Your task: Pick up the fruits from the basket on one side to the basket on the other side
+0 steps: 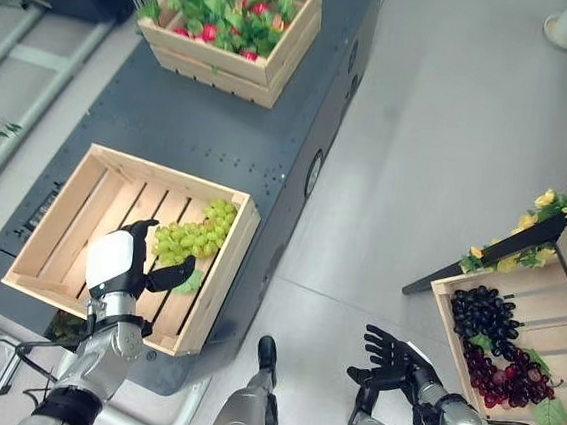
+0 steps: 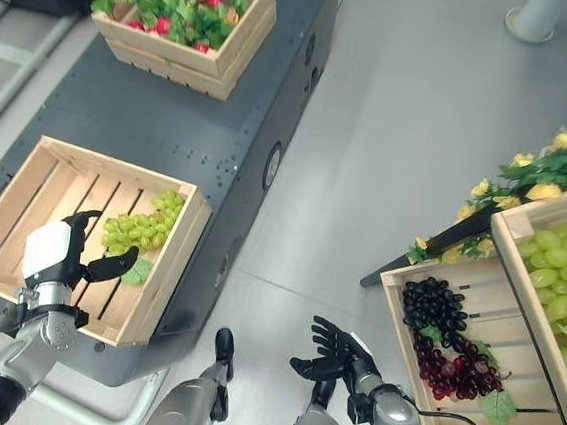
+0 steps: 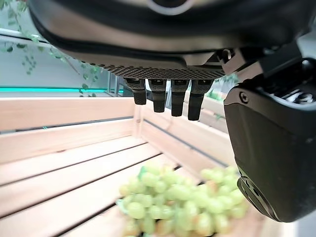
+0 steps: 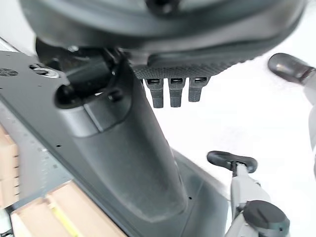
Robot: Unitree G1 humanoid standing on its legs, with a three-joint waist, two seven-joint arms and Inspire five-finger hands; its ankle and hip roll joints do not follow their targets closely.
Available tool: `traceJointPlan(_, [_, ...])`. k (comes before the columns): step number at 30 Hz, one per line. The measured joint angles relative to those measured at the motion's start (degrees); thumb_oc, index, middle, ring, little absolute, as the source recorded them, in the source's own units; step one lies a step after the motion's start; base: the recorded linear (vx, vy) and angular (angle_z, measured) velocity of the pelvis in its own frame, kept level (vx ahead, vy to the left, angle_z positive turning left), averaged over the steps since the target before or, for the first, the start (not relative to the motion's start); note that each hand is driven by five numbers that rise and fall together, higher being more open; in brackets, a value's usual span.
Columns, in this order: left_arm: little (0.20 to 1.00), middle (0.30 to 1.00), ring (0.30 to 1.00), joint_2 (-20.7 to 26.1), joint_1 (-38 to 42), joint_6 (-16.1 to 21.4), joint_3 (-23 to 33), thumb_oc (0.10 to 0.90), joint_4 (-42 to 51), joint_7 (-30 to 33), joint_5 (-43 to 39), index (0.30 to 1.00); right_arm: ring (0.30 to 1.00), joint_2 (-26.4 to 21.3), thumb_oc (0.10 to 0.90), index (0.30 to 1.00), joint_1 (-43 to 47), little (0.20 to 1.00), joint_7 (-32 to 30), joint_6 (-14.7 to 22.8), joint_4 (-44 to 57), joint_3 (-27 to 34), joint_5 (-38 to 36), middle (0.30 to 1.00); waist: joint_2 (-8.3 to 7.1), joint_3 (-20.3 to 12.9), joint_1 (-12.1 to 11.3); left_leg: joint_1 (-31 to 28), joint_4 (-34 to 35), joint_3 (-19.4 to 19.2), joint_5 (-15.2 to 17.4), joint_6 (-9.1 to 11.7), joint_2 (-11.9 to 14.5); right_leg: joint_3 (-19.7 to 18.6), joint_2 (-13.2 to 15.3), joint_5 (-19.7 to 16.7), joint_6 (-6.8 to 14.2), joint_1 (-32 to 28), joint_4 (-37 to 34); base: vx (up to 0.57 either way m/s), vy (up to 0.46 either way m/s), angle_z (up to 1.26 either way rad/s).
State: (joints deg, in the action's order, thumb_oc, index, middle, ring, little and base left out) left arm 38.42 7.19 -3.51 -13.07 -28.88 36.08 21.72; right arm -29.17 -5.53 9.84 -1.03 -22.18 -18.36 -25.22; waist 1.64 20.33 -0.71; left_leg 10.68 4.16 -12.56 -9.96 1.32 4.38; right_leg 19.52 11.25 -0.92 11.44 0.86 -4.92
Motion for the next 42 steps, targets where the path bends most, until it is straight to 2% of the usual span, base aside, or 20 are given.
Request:
traceJointPlan(7, [0.900, 0.900, 0.900, 2.2, 10.4, -2.6, -2.0, 0.800, -5.1, 0.9, 0.0, 0.900, 0.900, -0.3, 0.800, 0.900, 3.8, 0.900, -1.1, 1.4, 0.2, -1.5, -0.6, 0.900, -2.49, 6.3, -0.1, 1.6, -0.7, 0.6, 0.0, 0.0, 0.0, 0.1, 0.0, 0.0, 0.0, 1.0, 0.2, -0.05, 0.024, 0.04])
traceJointPlan(11, [0.900, 0.900, 0.900, 2.9, 14.5, -4.7, -4.2, 0.800, -6.8, 1.6, 0.0, 0.900, 0.900, -0.4, 0.800, 0.900, 5.6, 0.900, -2.0, 1.7, 1.2, -2.6, -2.5, 0.900, -3.40, 7.2, 0.2, 2.9, -1.2, 1.1, 0.0, 0.0, 0.1, 0.1, -0.2, 0.0, 0.0, 1.8, 0.2, -0.03, -0.013, 0.05])
traceJointPlan(18, [0.900, 0.900, 0.900, 3.9, 15.9, -7.1, -4.7, 0.800, -7.1, 1.9, 0.6, 0.900, 0.900, -0.4, 0.800, 0.900, 6.6, 0.900, -2.9, 2.7, 2.9, -3.0, -4.6, 0.900, -4.85, 8.5, 0.4, 4.8, -2.5, 1.2, 0.0, 0.0, 0.5, -0.1, -0.4, 0.1, -0.2, 3.6, 1.3, -0.01, -0.004, -0.01])
traceJointPlan(24, [0.900, 0.900, 0.900, 6.0, 16.6, -8.8, -6.2, 0.800, -7.3, 0.9, 1.2, 0.900, 0.900, -0.4, 0.800, 0.900, 7.6, 0.900, -3.8, 2.7, 3.2, -3.7, -4.7, 0.900, -5.35, 9.0, 0.6, 6.9, -4.1, 1.2, 0.0, 0.0, 0.8, -0.3, -0.3, 0.3, -0.5, 6.0, 3.2, 0.00, 0.000, -0.01])
traceJointPlan(31, [0.900, 0.900, 0.900, 9.5, 20.1, -10.8, -9.1, 0.800, -8.0, -8.8, 3.5, 0.900, 0.900, -0.4, 0.800, 0.900, 8.4, 0.900, -4.4, 2.6, 3.5, -4.2, -4.9, 0.900, -5.37, 9.0, 0.2, 7.9, -5.1, 0.7, 0.1, 0.0, 1.3, -1.5, -0.3, 0.4, -0.7, 7.8, 4.7, 0.00, 0.003, -0.07])
traceJointPlan(34, [0.900, 0.900, 0.900, 10.9, 21.6, -12.8, -9.6, 0.800, -8.0, -12.4, 5.6, 0.900, 0.900, -0.4, 0.800, 0.900, 8.6, 0.900, -4.6, 2.6, 3.5, -4.4, -4.9, 0.900, -5.35, 9.0, 0.4, 8.6, -5.5, 0.6, 0.1, 0.0, 1.4, -1.7, -0.3, 0.4, -0.7, 8.7, 5.2, -0.01, 0.001, -0.03])
traceJointPlan(39, [0.900, 0.900, 0.900, 11.6, 22.9, -15.3, -11.9, 0.800, -7.9, -12.4, 5.7, 0.900, 0.900, -0.5, 0.800, 0.900, 9.1, 0.900, -5.0, 2.6, 3.5, -4.5, -5.0, 0.900, -5.35, 9.0, 1.0, 9.2, -5.6, 0.4, 0.1, 0.0, 1.6, -1.8, -0.3, 0.5, -0.8, 9.5, 5.8, 0.00, -0.001, -0.01])
traceJointPlan(42, [0.900, 0.900, 0.900, 11.6, 23.2, -17.3, -13.0, 0.800, -8.0, -9.0, 5.7, 0.900, 0.900, -0.5, 0.800, 0.900, 9.6, 0.900, -5.9, 2.6, 3.5, -4.7, -5.0, 0.900, -5.36, 9.0, 1.4, 9.8, -5.8, 0.3, 0.0, 0.0, 1.7, -1.8, -0.3, 0.5, -0.8, 10.2, 6.3, 0.00, 0.000, 0.00])
